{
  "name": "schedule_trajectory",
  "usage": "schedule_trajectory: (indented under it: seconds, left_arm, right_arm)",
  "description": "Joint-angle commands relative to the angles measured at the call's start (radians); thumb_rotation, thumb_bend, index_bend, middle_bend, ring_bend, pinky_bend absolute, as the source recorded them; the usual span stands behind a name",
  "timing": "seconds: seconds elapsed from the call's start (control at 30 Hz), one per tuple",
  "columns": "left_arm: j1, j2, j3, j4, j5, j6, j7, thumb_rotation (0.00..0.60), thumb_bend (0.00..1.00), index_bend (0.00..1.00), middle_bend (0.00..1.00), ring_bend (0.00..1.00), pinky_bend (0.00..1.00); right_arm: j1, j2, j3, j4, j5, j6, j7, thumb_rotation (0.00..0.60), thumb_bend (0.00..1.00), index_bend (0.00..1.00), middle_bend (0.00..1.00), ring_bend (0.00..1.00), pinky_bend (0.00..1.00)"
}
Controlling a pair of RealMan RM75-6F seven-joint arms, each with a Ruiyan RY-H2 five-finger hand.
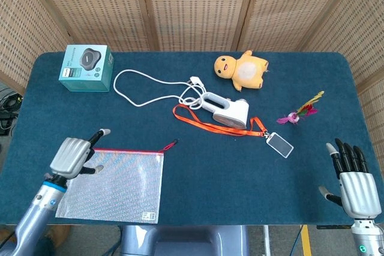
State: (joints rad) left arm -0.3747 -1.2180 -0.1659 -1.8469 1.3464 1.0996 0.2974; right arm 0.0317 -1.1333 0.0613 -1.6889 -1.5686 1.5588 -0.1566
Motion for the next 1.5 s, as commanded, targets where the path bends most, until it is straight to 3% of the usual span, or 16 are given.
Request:
schedule_trajectory:
  seconds: [0.03,0.13,0.3,0.4,0.9,1.17,1.5]
  left_arm:
    - [-0.192,-0.104,-0.099,-0.026,-0.305,-0.161,0.195,0.6,0.05,0.23,1.0,0.99,1.0]
    - [-0.277,-0.165,-0.115,0.003,-0.464,-0.175,0.285,0.6,0.17,0.28,1.0,0.99,1.0]
    - [-0.41,-0.27,-0.129,0.081,-0.697,-0.185,0.372,0.6,0.24,0.29,1.0,0.99,1.0]
    - [-0.469,-0.319,-0.131,0.13,-0.787,-0.191,0.395,0.6,0.3,0.29,1.0,0.99,1.0]
    - [-0.666,-0.526,-0.134,0.404,-1.106,-0.198,0.452,0.6,0.38,0.34,1.0,0.99,1.0]
    - [-0.706,-0.574,-0.126,0.484,-1.155,-0.22,0.445,0.6,0.38,0.35,1.0,0.99,1.0]
    - [-0.7,-0.557,-0.11,0.433,-1.09,-0.211,0.395,0.6,0.38,0.37,1.0,0.99,1.0]
  right_arm:
    - [0.004,-0.003,0.005,0.002,0.011,-0.007,-0.004,0.6,0.0,0.05,0.0,0.0,0.0]
    - [0.008,-0.001,0.011,0.002,0.023,-0.015,-0.001,0.6,0.0,0.05,0.0,0.0,0.0]
    - [0.012,0.0,0.019,0.005,0.042,-0.022,0.004,0.6,0.0,0.05,0.0,0.0,0.0]
    - [0.014,-0.001,0.021,0.01,0.053,-0.029,0.004,0.6,0.0,0.05,0.0,0.0,0.0]
    - [0.034,-0.017,0.029,0.034,0.108,-0.083,0.0,0.6,0.0,0.05,0.0,0.0,0.0]
    - [0.038,-0.017,0.03,0.038,0.117,-0.088,0.005,0.6,0.0,0.05,0.0,0.0,0.0]
    - [0.038,-0.013,0.03,0.038,0.118,-0.085,0.016,0.6,0.0,0.05,0.0,0.0,0.0]
